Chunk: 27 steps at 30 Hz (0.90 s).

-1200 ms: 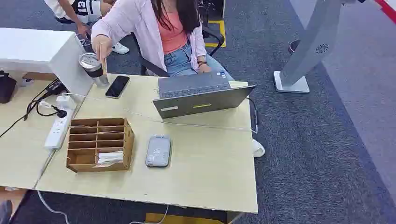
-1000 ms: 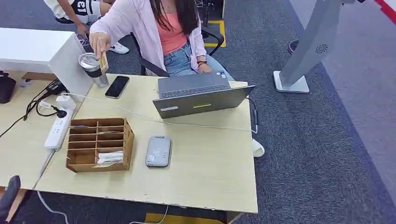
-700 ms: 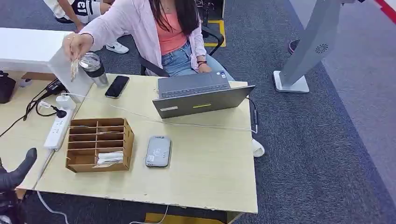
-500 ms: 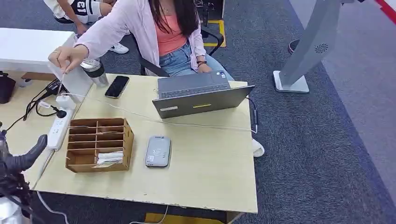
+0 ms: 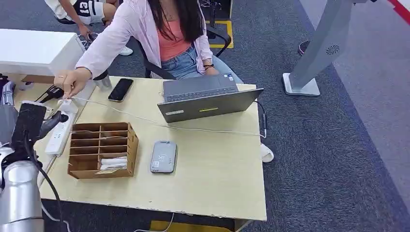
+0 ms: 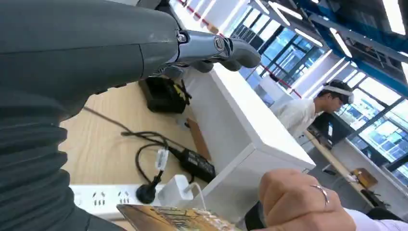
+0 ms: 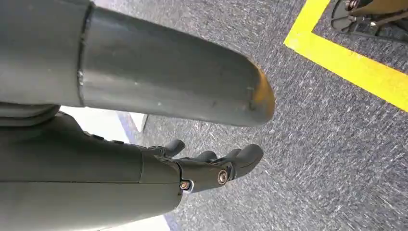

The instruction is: Pass the card to the sensor for recognition and then transmit it.

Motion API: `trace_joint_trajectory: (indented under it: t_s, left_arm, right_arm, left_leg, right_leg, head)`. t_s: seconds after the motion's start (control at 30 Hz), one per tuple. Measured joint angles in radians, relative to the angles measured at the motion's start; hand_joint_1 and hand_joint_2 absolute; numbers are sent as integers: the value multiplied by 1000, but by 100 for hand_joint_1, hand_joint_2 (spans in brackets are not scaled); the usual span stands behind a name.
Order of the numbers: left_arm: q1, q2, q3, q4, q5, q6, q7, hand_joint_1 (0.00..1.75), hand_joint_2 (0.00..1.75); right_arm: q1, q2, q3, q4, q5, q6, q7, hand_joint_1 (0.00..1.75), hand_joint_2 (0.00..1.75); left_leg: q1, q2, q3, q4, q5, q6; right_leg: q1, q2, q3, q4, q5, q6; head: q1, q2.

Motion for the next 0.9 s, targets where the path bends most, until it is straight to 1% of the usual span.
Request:
trace_joint_trajectory:
  t_s: [0.53,0.57,0.77,0.9]
  left_arm:
    - [-279,82,-177,252,-377,192,108,0,175]
    - [-296,86,-187,266,-402,205,115,175,175]
    - [-372,102,-235,359,-528,284,154,175,175]
    - [-393,105,-255,400,-548,297,160,175,175]
  right_arm:
    - [-5,-5,23,4,71,31,-24,0,0]
    - [-4,-6,24,4,76,31,-29,0,0]
    - [-5,-7,32,6,108,44,-35,0,0]
    - [-5,-9,37,6,113,48,-35,0,0]
  left_leg:
    - [0,0,0,0,1,0]
    - [0,0,0,0,1,0]
    - [0,0,0,0,1,0]
    - [0,0,0,0,1,0]
  right_leg:
    - [0,1,0,1,0,0]
    - [0,1,0,1,0,0]
    - [0,1,0,1,0,0]
    - [0,1,0,1,0,0]
  head:
    - [0,0]
    - [0,0]
    - [0,0]
    - [0,0]
